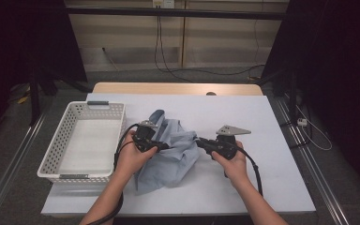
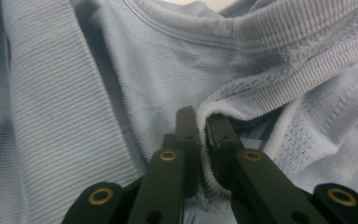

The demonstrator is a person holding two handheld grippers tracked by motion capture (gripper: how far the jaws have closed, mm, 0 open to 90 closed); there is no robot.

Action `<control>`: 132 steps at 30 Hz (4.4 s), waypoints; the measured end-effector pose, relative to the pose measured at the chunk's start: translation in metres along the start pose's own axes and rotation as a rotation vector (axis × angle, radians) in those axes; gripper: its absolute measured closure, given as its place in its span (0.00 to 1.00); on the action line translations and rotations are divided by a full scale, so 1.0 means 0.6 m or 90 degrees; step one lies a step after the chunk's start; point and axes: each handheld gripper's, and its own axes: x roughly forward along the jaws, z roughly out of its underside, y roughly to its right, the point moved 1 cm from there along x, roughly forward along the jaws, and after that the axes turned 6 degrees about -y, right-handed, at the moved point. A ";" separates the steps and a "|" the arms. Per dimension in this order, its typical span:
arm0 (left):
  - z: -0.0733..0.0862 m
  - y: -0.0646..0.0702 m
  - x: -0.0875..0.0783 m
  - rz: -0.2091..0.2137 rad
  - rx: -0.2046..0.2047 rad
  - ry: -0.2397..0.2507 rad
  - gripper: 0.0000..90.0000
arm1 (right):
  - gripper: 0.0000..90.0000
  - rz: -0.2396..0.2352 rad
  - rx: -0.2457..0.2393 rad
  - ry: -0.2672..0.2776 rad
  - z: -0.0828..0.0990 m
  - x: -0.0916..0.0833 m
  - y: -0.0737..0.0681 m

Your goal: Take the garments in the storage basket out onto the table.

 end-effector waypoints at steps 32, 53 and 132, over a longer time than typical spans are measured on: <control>-0.008 0.011 -0.032 0.019 0.019 0.040 0.41 | 0.93 -0.029 -0.045 -0.032 0.004 0.051 -0.041; -0.046 0.035 -0.040 0.015 0.076 0.073 0.23 | 0.93 -0.031 -0.044 -0.022 0.009 0.037 -0.050; -0.141 -0.019 -0.088 0.017 0.029 0.117 0.95 | 0.94 0.092 0.029 0.043 -0.023 -0.128 0.072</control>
